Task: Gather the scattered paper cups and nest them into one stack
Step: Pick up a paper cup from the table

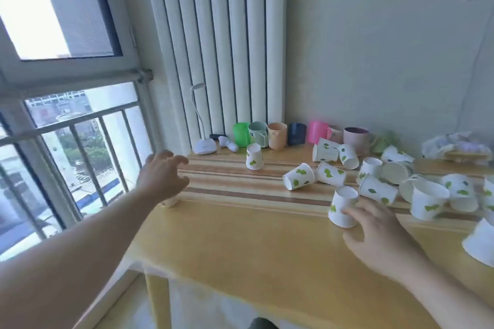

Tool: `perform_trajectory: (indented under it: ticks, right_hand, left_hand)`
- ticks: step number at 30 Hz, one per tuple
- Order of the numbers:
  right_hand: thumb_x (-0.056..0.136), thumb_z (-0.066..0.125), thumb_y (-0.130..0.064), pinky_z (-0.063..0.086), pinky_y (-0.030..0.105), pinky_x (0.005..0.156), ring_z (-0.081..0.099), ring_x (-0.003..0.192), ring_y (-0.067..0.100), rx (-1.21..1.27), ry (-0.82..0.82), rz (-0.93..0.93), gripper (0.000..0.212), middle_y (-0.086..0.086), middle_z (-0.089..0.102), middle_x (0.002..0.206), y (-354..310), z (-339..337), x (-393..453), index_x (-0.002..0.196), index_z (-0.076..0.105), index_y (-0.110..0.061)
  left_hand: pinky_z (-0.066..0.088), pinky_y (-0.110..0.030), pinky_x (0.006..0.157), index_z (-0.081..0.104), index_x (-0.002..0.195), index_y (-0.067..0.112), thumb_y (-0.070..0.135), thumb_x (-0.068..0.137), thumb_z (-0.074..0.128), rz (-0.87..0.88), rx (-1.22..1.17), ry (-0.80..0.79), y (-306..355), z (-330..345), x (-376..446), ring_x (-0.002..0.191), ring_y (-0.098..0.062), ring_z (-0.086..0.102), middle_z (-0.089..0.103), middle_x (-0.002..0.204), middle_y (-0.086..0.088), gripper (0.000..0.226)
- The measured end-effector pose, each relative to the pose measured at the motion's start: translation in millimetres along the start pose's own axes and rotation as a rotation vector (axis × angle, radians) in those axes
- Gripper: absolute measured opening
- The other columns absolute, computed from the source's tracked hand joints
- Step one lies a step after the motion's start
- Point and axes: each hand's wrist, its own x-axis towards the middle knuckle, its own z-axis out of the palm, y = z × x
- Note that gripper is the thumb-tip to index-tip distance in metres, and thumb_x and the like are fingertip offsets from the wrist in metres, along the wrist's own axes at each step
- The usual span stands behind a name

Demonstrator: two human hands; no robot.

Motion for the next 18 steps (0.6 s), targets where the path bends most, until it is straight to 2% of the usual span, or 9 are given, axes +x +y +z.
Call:
perform_trajectory:
  ticks: [3, 4, 6, 9, 12, 13, 15, 16, 18]
  right_hand:
    - [0.1, 0.063, -0.045, 0.043, 0.034, 0.115, 0.035, 0.145, 0.014, 0.0, -0.046, 0.042, 0.051, -0.022, 0.042, 0.15, 9.0, 22.7, 8.1, 0.151, 0.054, -0.041]
    - [0.099, 0.066, -0.044, 0.044, 0.035, 0.113, 0.037, 0.142, 0.015, 0.001, -0.073, 0.058, 0.052, -0.022, 0.043, 0.146, 14.0, 30.2, 9.1, 0.149, 0.056, -0.04]
    - [0.094, 0.072, -0.044, 0.046, 0.038, 0.108, 0.041, 0.136, 0.018, 0.0, -0.076, 0.089, 0.052, -0.024, 0.044, 0.135, 27.3, 48.4, 10.8, 0.145, 0.061, -0.039]
    - [0.09, 0.074, -0.05, 0.049, 0.041, 0.104, 0.047, 0.128, 0.019, -0.008, -0.076, 0.13, 0.051, -0.026, 0.044, 0.124, 43.9, 65.7, 7.0, 0.14, 0.066, -0.039]
    - [0.091, 0.073, -0.05, 0.049, 0.042, 0.106, 0.05, 0.127, 0.022, -0.013, -0.05, 0.13, 0.047, -0.022, 0.05, 0.123, 47.5, 71.0, 7.6, 0.136, 0.07, -0.034]
    - [0.092, 0.072, -0.051, 0.048, 0.041, 0.107, 0.051, 0.126, 0.023, -0.024, -0.049, 0.129, 0.044, -0.021, 0.052, 0.123, 45.6, 70.1, 8.9, 0.133, 0.072, -0.034]
    - [0.094, 0.067, -0.054, 0.048, 0.038, 0.106, 0.05, 0.128, 0.021, -0.042, -0.066, 0.142, 0.04, -0.02, 0.055, 0.126, 40.0, 66.3, 9.9, 0.128, 0.072, -0.036]
    - [0.095, 0.065, -0.056, 0.048, 0.037, 0.105, 0.049, 0.129, 0.02, -0.041, -0.077, 0.152, 0.039, -0.02, 0.056, 0.128, 37.6, 64.5, 10.3, 0.128, 0.071, -0.037]
    - [0.096, 0.063, -0.057, 0.047, 0.035, 0.106, 0.048, 0.13, 0.018, -0.029, -0.079, 0.14, 0.04, -0.021, 0.056, 0.13, 35.8, 62.0, 10.3, 0.129, 0.07, -0.037]
  left_hand:
    - [0.044, -0.053, 0.114, 0.032, 0.164, 0.043, 0.062, 0.076, 0.075, -0.183, -0.015, -0.12, -41.2, 21.0, 22.1, 0.141, -0.041, 0.047, 0.046, 0.158, -0.015, 0.1]
    - [0.05, -0.051, 0.107, 0.023, 0.167, 0.041, 0.062, 0.075, 0.08, -0.271, -0.089, -0.169, -47.9, 28.3, 21.9, 0.13, -0.04, 0.055, 0.046, 0.156, -0.018, 0.11]
    - [0.055, -0.043, 0.089, 0.018, 0.17, 0.037, 0.048, 0.079, 0.089, -0.363, -0.303, -0.198, -59.1, 48.9, 24.5, 0.104, -0.032, 0.064, 0.047, 0.153, -0.019, 0.116]
    - [0.059, -0.044, 0.086, 0.017, 0.168, 0.044, 0.037, 0.083, 0.086, -0.429, -0.514, -0.126, -62.5, 72.5, 23.7, 0.11, -0.038, 0.063, 0.054, 0.147, -0.016, 0.11]
    - [0.061, -0.042, 0.073, 0.019, 0.162, 0.047, 0.041, 0.079, 0.081, -0.468, -0.544, -0.04, -41.6, 78.4, 19.7, 0.094, -0.03, 0.066, 0.06, 0.123, -0.007, 0.104]
    - [0.062, -0.044, 0.074, 0.024, 0.159, 0.045, 0.043, 0.077, 0.082, -0.443, -0.558, -0.023, -28.4, 79.7, 19.0, 0.09, -0.026, 0.065, 0.06, 0.119, -0.005, 0.101]
    - [0.06, -0.045, 0.082, 0.042, 0.146, 0.036, 0.042, 0.075, 0.089, -0.32, -0.648, -0.006, 10.0, 81.2, 14.1, 0.098, -0.024, 0.064, 0.063, 0.119, 0.001, 0.085]
    - [0.059, -0.046, 0.084, 0.049, 0.136, 0.035, 0.04, 0.074, 0.092, -0.238, -0.688, -0.021, 32.1, 81.4, 8.6, 0.103, -0.022, 0.065, 0.064, 0.118, 0.006, 0.076]
    - [0.06, -0.043, 0.084, 0.052, 0.126, 0.036, 0.037, 0.073, 0.095, -0.092, -0.738, -0.109, 80.2, 87.2, -4.5, 0.1, -0.014, 0.066, 0.065, 0.112, 0.014, 0.068]
